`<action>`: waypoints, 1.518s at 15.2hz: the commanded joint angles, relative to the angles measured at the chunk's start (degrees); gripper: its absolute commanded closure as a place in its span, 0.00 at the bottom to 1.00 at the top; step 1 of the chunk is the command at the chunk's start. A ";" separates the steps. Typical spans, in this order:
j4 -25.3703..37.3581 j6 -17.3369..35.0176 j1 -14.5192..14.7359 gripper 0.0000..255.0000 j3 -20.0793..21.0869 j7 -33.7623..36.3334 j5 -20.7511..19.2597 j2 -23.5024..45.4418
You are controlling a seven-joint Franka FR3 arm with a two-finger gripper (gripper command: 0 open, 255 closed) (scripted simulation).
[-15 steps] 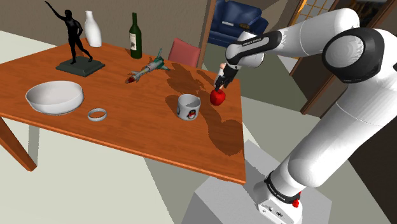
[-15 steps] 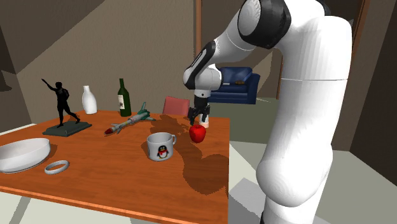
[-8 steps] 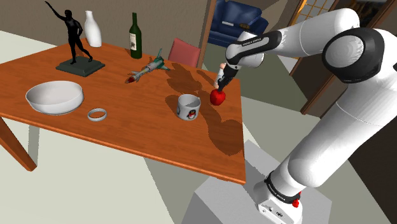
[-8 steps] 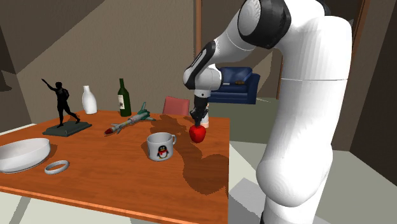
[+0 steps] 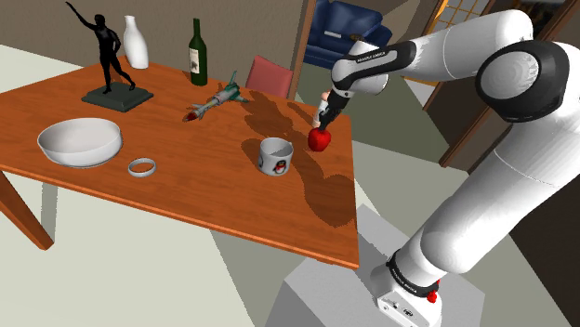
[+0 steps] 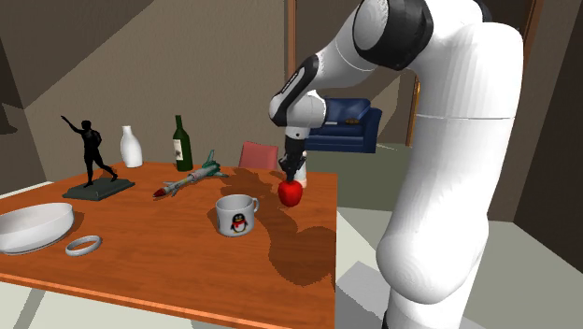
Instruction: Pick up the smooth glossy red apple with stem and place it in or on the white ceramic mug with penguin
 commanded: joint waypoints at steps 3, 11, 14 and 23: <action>1.84 -3.01 -0.04 1.00 -0.04 0.73 -0.85 -1.28; 5.80 -8.91 -0.03 1.00 0.05 2.08 -2.17 -3.42; 7.49 -11.14 -0.03 1.00 0.09 2.49 -2.53 -4.02; 13.25 -17.89 -0.01 1.00 0.21 3.47 -3.24 -5.13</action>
